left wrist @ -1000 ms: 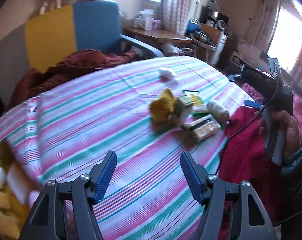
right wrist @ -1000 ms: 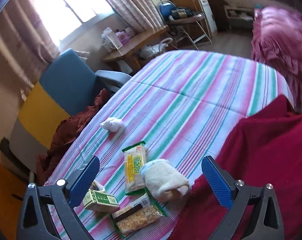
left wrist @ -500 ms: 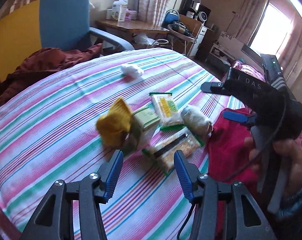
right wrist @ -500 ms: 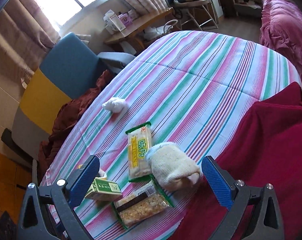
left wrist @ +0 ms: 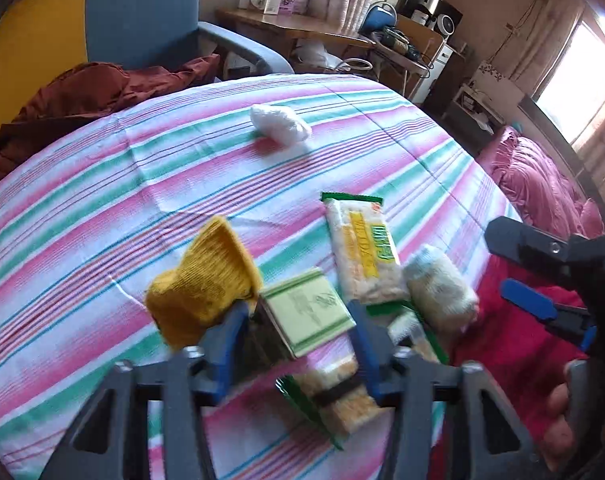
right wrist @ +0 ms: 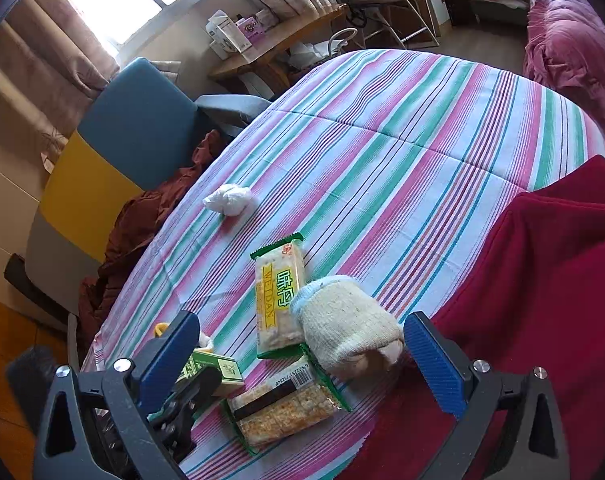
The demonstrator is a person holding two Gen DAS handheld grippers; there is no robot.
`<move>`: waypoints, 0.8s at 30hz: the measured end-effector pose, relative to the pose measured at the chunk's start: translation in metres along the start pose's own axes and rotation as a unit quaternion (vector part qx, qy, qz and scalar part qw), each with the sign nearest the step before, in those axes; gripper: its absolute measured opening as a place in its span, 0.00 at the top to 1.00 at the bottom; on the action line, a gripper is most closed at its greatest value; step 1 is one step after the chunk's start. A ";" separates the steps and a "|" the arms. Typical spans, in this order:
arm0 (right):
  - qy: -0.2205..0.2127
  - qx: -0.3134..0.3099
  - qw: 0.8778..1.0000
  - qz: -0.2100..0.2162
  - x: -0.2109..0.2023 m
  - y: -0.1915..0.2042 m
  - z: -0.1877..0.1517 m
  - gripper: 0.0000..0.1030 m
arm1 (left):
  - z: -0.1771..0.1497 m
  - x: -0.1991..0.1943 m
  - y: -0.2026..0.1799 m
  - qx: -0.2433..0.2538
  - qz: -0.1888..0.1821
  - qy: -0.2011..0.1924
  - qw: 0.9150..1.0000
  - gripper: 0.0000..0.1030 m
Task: Organize objects
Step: 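Grasp the small green box with the left tool while the right tool grasps the white knit sock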
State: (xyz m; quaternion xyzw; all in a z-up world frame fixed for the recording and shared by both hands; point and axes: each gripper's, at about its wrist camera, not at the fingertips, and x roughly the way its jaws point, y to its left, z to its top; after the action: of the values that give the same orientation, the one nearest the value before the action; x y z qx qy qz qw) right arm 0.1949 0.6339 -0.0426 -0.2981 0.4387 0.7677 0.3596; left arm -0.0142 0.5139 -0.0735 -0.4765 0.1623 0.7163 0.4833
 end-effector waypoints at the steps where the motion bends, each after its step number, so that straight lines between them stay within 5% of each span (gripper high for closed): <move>1: 0.000 0.002 1.000 -0.005 0.001 -0.002 0.001 0.00 | -0.002 -0.002 0.002 0.005 -0.009 -0.005 1.000 0.61; 11: 0.012 0.011 0.999 -0.033 0.012 -0.011 0.003 0.00 | -0.043 -0.061 0.029 0.019 -0.091 -0.044 0.995 0.61; 24: 0.064 -0.067 0.989 -0.119 0.051 0.004 -0.007 0.01 | -0.121 -0.097 0.064 -0.014 -0.058 -0.027 0.998 0.61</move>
State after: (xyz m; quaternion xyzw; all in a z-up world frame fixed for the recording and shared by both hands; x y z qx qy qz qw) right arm 0.1638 0.6415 -0.0834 -0.4198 0.3698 0.7267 0.3987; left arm 0.0025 0.3475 -0.0664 -0.4724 0.1116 0.7018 0.5213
